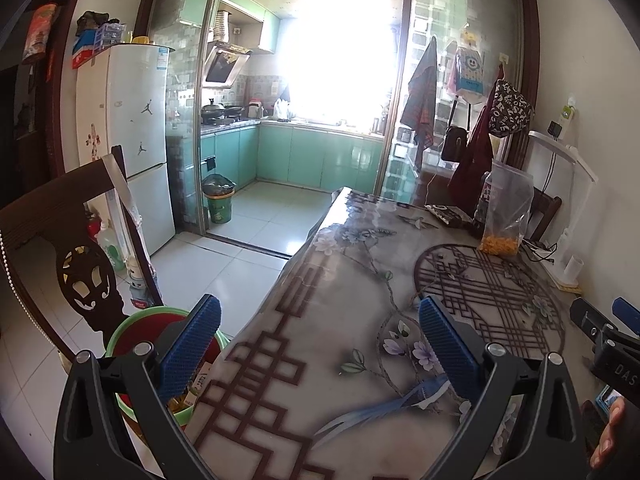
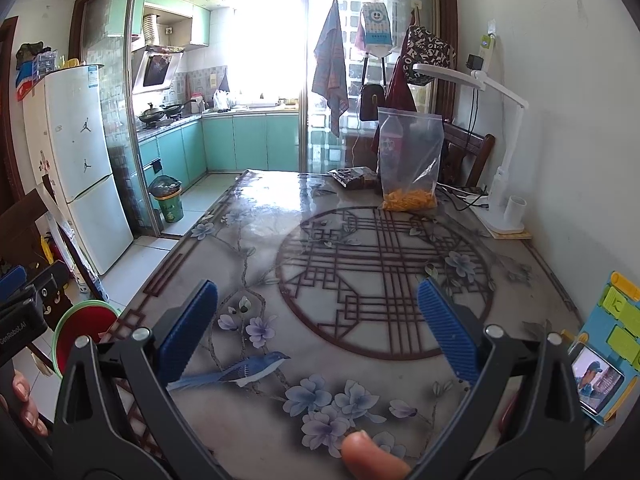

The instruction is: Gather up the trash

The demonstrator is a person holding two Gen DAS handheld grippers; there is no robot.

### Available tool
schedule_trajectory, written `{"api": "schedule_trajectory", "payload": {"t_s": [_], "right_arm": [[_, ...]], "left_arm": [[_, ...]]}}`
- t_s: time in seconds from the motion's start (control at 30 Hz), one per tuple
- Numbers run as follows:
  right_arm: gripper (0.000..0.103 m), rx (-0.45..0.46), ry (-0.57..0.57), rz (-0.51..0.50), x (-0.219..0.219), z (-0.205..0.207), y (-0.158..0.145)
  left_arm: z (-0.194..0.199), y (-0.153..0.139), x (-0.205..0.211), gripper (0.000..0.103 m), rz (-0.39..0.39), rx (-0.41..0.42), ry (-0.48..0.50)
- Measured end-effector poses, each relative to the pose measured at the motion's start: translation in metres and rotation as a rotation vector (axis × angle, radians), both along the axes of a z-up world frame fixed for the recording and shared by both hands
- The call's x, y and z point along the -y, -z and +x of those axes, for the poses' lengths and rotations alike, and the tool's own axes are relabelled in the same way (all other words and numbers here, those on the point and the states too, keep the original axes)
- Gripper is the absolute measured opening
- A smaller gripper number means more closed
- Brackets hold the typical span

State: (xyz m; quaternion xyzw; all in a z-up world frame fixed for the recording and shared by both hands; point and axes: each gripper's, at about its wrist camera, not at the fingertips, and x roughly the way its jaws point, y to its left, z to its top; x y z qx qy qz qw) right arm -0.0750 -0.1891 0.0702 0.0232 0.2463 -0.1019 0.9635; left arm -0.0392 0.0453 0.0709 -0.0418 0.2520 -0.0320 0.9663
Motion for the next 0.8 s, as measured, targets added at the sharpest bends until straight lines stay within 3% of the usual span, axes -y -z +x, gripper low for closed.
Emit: {"api": "schedule_trajectory", "payload": {"t_s": [0.53, 0.67, 0.8], "right_arm": [[0.098, -0.039, 0.01, 0.025, 0.015, 0.011, 0.02], [0.098, -0.081, 0.015, 0.037, 0.031, 0.022, 0.037], [0.098, -0.165, 0.042, 0.053, 0.073, 0.051, 0.063]], "left_arm": [[0.014, 0.018, 0.025, 0.095, 0.03, -0.049, 0.051], [0.034, 0.038, 0.045, 0.095, 0.059, -0.091, 0.078], [0.071, 0.082, 0.074, 0.095, 0.142, -0.18, 0.119]]}}
